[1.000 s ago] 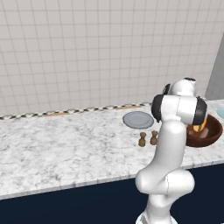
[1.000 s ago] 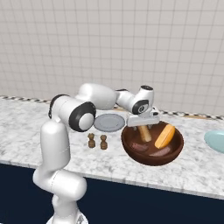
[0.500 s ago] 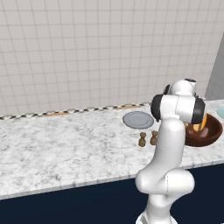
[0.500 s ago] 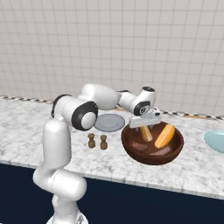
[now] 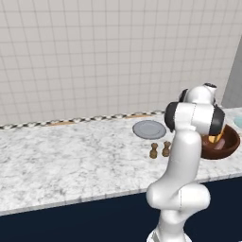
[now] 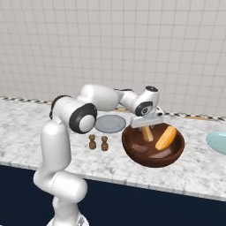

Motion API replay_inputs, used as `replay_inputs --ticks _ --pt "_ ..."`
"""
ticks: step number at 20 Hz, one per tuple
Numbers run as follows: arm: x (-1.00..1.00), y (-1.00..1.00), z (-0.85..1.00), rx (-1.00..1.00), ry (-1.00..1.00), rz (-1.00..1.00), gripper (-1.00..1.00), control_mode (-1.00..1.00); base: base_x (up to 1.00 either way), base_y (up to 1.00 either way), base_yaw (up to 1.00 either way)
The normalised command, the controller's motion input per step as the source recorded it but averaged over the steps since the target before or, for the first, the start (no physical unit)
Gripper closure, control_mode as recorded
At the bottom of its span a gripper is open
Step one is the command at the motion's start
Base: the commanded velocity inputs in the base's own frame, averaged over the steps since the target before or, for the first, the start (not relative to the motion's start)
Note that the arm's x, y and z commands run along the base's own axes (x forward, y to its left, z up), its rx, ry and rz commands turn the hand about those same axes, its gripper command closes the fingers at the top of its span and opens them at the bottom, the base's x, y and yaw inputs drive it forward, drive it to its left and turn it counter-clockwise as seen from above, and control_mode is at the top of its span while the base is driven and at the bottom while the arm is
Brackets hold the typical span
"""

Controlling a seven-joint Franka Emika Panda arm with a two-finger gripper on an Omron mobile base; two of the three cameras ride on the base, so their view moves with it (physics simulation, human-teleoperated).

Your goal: Place one bun and one sausage from the bowl on each plate.

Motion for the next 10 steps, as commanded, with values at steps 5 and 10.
replay_inputs --ticks 5,10 --pt "-0.24 0.77 0.90 -0.06 -0.05 0.00 1.00 -1.00 0.00 0.00 0.00" --pt "0.08 1.00 0.75 -0.07 0.11 0.00 1.00 -1.00 0.00 0.00 0.00"
